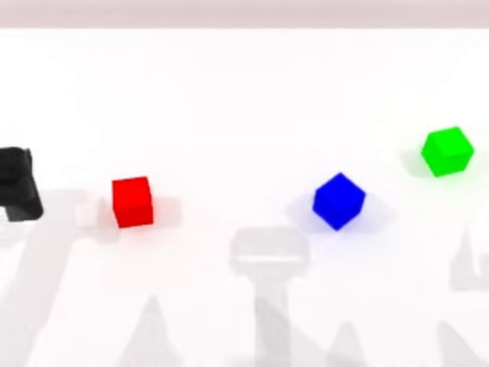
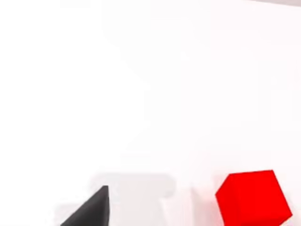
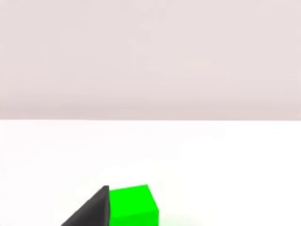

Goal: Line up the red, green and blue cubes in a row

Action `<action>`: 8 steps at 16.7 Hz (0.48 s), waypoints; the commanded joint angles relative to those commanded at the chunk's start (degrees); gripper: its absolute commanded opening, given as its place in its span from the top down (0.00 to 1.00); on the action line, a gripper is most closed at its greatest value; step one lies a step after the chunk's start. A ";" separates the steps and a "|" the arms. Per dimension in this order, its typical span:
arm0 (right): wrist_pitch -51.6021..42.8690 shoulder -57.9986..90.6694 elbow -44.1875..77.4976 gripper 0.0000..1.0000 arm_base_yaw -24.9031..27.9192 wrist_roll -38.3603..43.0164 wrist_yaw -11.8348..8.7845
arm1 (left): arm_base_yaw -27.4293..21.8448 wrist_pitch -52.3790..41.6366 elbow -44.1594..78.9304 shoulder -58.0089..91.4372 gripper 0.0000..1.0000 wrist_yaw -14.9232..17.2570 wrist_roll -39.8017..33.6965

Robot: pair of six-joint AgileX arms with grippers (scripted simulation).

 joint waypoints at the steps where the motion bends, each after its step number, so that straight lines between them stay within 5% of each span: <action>1: 0.00 0.00 0.00 0.00 0.00 0.00 0.00 | -0.92 -3.38 4.54 6.35 0.00 0.03 -1.33; 8: 0.00 0.00 0.00 0.00 0.00 0.00 0.00 | -6.99 -26.53 35.08 49.42 0.00 0.12 -10.50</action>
